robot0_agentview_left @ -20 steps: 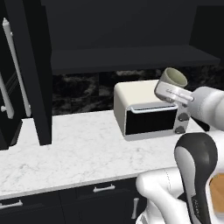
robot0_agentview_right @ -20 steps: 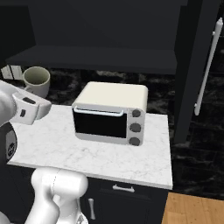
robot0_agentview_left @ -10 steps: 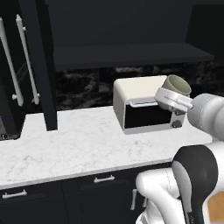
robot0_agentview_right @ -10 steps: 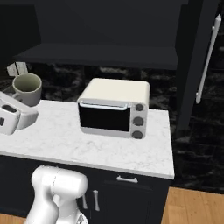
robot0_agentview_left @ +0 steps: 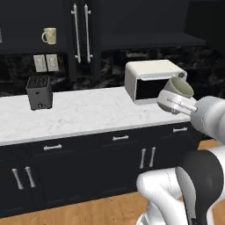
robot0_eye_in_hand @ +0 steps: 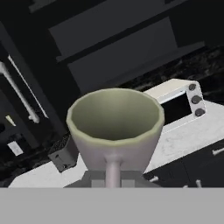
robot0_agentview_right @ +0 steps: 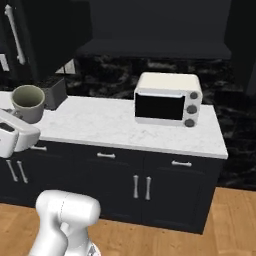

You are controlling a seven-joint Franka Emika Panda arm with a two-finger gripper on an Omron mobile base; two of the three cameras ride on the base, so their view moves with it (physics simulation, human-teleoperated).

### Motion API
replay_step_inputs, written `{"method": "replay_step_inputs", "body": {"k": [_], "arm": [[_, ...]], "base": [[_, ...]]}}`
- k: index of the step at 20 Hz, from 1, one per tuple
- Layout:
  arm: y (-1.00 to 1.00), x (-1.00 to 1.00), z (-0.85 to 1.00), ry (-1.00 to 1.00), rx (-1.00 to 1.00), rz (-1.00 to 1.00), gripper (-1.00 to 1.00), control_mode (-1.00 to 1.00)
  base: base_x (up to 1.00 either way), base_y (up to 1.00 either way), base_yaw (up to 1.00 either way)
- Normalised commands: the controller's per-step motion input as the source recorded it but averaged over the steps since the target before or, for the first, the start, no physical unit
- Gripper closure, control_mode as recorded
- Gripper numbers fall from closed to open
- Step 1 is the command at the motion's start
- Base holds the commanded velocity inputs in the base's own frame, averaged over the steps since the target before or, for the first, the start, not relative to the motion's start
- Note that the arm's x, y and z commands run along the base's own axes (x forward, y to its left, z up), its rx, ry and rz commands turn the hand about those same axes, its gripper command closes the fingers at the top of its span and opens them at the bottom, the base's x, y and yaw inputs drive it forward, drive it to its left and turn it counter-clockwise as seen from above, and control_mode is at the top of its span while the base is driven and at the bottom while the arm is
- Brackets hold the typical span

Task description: Gather all objects into one cabinet and sort the glasses and bowls to opposite sides.

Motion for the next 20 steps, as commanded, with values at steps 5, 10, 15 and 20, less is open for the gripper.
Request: {"method": "replay_step_inputs", "body": {"k": [5, 10, 15, 20], "arm": [[0.0, 0.0, 0.0, 0.0, 0.0, 0.0, 1.0, 1.0], [0.0, 0.0, 0.0, 0.0, 0.0, 0.0, 1.0, 1.0], [0.0, 0.0, 0.0, 0.0, 0.0, 0.0, 1.0, 1.0], [0.0, 0.0, 0.0, 0.0, 0.0, 0.0, 1.0, 1.0]], "base": [[-0.79, 0.83, 0.02], [-0.12, 0.85, 0.18], [0.0, 0.64, 0.32], [0.22, 0.07, 0.09]]}}
